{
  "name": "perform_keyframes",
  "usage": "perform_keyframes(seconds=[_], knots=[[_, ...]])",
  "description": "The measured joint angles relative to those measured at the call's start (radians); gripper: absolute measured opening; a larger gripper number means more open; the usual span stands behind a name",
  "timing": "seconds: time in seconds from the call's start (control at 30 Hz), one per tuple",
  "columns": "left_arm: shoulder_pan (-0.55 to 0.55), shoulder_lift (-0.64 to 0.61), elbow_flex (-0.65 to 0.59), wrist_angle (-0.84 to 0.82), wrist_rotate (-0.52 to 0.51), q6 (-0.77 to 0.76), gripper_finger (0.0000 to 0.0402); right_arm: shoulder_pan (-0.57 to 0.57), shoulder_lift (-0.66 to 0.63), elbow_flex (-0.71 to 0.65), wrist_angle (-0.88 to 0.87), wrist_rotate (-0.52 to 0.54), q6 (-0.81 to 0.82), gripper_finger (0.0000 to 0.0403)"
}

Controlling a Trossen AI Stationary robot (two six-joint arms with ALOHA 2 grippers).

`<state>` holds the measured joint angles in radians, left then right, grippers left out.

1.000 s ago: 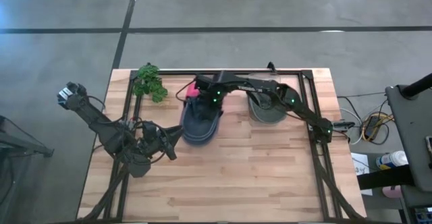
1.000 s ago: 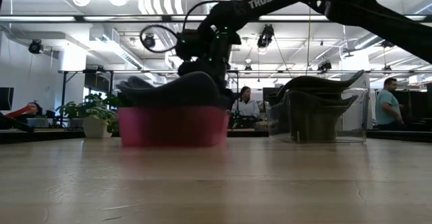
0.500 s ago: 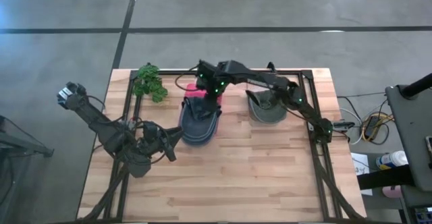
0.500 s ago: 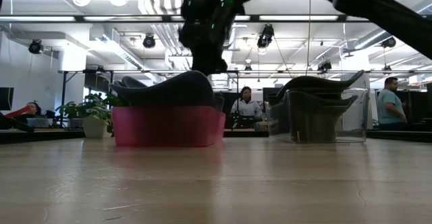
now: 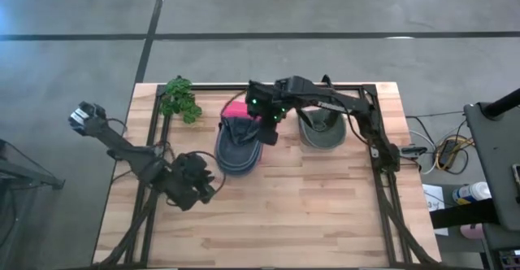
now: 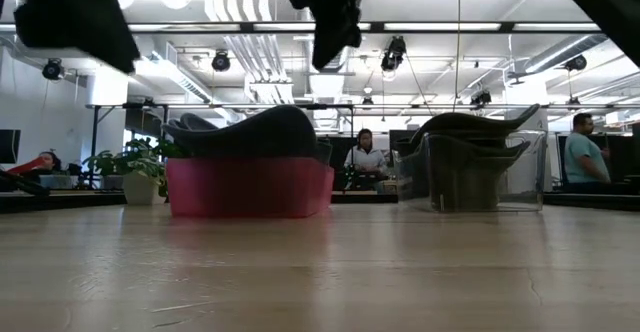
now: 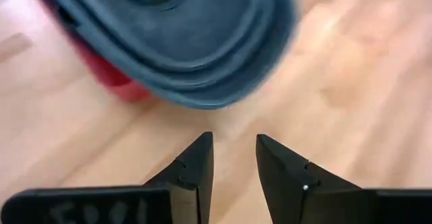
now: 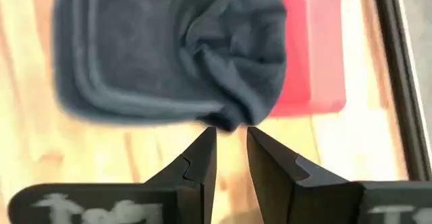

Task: Pick & Place hat
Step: Adjust the bins

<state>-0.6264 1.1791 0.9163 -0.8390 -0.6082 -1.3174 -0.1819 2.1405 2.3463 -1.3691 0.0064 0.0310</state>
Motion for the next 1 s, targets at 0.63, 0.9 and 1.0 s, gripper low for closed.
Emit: perform_keyframes(seconds=[0.63, 0.9, 1.0], knots=[[0.402, 0.257, -0.216, 0.426, 0.132, 0.432, 0.0105, 0.211, -0.036, 0.000, -0.202, 0.064, 0.229, 0.0079], [0.533, 0.354, -0.150, 0.529, 0.209, 0.634, 0.0105, 0.269, -0.069, 0.000, -0.202, 0.108, 0.317, 0.0079], [0.534, 0.345, -0.116, 0.527, 0.237, 0.691, 0.0105, 0.284, -0.085, 0.000, -0.202, 0.142, 0.349, 0.0079]])
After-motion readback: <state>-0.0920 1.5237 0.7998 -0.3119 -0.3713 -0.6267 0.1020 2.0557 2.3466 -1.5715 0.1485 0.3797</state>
